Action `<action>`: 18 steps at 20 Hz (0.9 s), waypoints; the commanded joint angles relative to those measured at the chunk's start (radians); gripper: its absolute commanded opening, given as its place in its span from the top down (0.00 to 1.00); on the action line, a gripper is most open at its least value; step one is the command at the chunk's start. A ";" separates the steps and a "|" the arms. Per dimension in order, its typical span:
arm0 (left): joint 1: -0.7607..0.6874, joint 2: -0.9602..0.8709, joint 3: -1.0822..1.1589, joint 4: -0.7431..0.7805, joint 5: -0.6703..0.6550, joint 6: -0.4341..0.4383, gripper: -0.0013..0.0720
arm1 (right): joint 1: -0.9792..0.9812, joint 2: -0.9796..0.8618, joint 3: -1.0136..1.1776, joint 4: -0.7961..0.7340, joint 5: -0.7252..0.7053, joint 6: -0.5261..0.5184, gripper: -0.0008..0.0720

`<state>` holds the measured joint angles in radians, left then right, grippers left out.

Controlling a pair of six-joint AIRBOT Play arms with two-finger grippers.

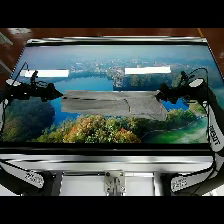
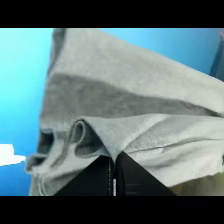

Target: Fold the shirts.

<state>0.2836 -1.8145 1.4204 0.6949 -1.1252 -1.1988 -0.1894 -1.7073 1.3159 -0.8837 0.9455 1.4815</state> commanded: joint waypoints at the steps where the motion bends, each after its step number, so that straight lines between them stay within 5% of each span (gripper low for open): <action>1: -0.018 -0.100 0.035 0.001 0.010 -0.056 0.93 | 0.000 -0.062 0.018 0.012 -0.037 -0.001 0.89; 3: -0.017 -0.117 0.035 0.001 0.016 -0.072 0.93 | 0.000 -0.069 0.018 0.013 -0.030 -0.018 0.87; 4: -0.016 -0.116 0.035 0.001 0.019 -0.071 0.82 | -0.001 -0.069 0.018 0.014 -0.029 -0.031 0.87; 5: -0.011 -0.115 0.041 0.001 0.015 -0.072 0.59 | -0.001 -0.067 0.018 0.014 -0.023 -0.043 0.67; 6: -0.004 -0.114 0.052 0.001 0.006 -0.076 0.37 | -0.006 -0.058 0.019 0.014 -0.002 -0.077 0.25; 7: 0.006 -0.112 0.069 0.001 -0.011 -0.082 0.33 | -0.015 -0.043 0.019 0.007 0.024 -0.119 0.13; 12: 0.081 -0.098 0.181 0.000 -0.143 -0.123 0.35 | -0.117 0.060 0.019 -0.210 0.175 -0.116 0.13; 18: 0.090 -0.012 0.205 0.000 -0.236 -0.123 0.37 | -0.167 -0.036 0.019 -0.145 0.253 -0.120 0.06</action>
<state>0.3695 -1.8641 1.6135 0.6956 -1.3064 -1.3182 -0.3393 -1.7020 1.3346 -1.0569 1.1614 1.3670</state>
